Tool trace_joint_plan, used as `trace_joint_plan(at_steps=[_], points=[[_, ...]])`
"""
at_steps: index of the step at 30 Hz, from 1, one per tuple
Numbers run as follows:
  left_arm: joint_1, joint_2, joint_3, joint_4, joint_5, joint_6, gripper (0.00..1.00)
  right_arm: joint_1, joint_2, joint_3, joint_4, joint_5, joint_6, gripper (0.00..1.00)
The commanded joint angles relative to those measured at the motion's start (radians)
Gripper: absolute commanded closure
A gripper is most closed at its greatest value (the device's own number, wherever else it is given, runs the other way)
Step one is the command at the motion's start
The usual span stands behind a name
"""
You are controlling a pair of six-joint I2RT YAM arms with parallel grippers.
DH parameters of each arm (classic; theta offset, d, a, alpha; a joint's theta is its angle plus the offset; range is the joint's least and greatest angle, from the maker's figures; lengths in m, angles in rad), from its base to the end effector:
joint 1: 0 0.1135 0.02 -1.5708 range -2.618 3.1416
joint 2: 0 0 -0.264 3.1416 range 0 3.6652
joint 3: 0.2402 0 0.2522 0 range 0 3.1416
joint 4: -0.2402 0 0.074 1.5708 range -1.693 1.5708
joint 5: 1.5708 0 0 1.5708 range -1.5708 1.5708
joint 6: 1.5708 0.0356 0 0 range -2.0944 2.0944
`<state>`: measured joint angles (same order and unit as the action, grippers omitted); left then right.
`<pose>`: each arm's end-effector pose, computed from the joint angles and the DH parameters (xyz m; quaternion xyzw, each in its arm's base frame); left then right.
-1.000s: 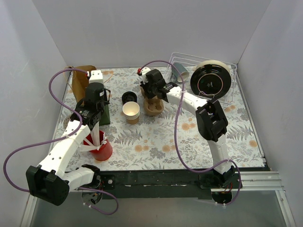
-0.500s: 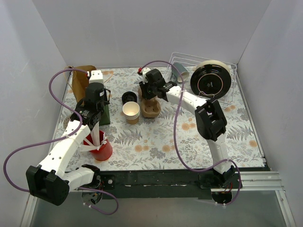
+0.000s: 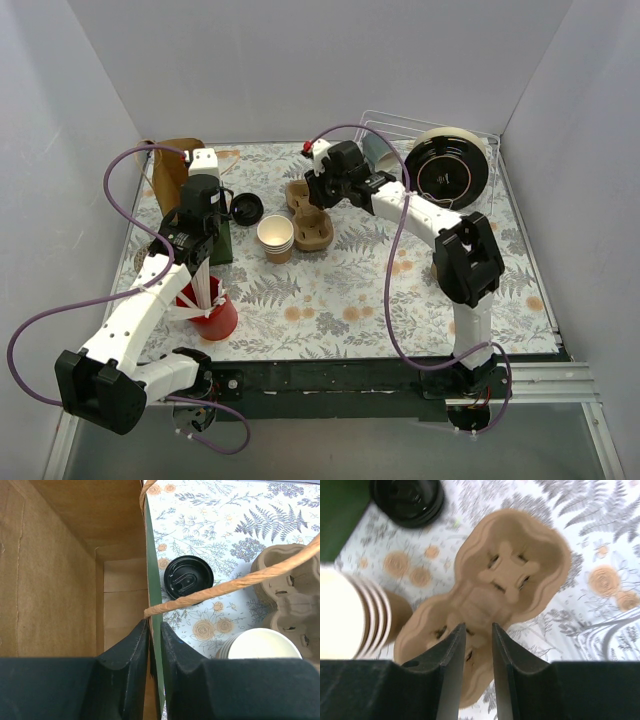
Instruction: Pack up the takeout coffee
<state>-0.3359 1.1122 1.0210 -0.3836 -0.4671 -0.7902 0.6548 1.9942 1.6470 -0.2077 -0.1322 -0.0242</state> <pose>0.2381 -0.0662 0.3393 -0.3045 0.7819 -0.1035 0.5340 0.3716 0.2912 0.2697 -0.3206 0.8114 0.2054 0.4435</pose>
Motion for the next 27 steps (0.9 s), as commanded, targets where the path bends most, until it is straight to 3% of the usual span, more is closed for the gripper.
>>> trace_joint_plan(at_steps=[1,7,16,22,27], points=[[0.0,-0.003,-0.007,0.008,0.001,-0.004,0.84,0.011,-0.087,-0.081,0.002,-0.148,-0.135,0.62],[0.001,0.006,-0.012,0.009,0.008,-0.004,0.84,0.039,-0.166,-0.24,0.008,-0.239,-0.315,0.51],[0.001,-0.002,-0.009,0.005,0.008,-0.006,0.84,0.037,-0.256,-0.423,0.079,-0.345,-0.529,0.44],[0.001,0.001,-0.007,0.006,0.008,-0.007,0.84,0.039,-0.264,-0.477,0.14,-0.313,-0.605,0.45],[0.001,0.015,-0.004,0.008,0.008,-0.006,0.84,0.039,-0.258,-0.5,0.198,-0.276,-0.6,0.54]])
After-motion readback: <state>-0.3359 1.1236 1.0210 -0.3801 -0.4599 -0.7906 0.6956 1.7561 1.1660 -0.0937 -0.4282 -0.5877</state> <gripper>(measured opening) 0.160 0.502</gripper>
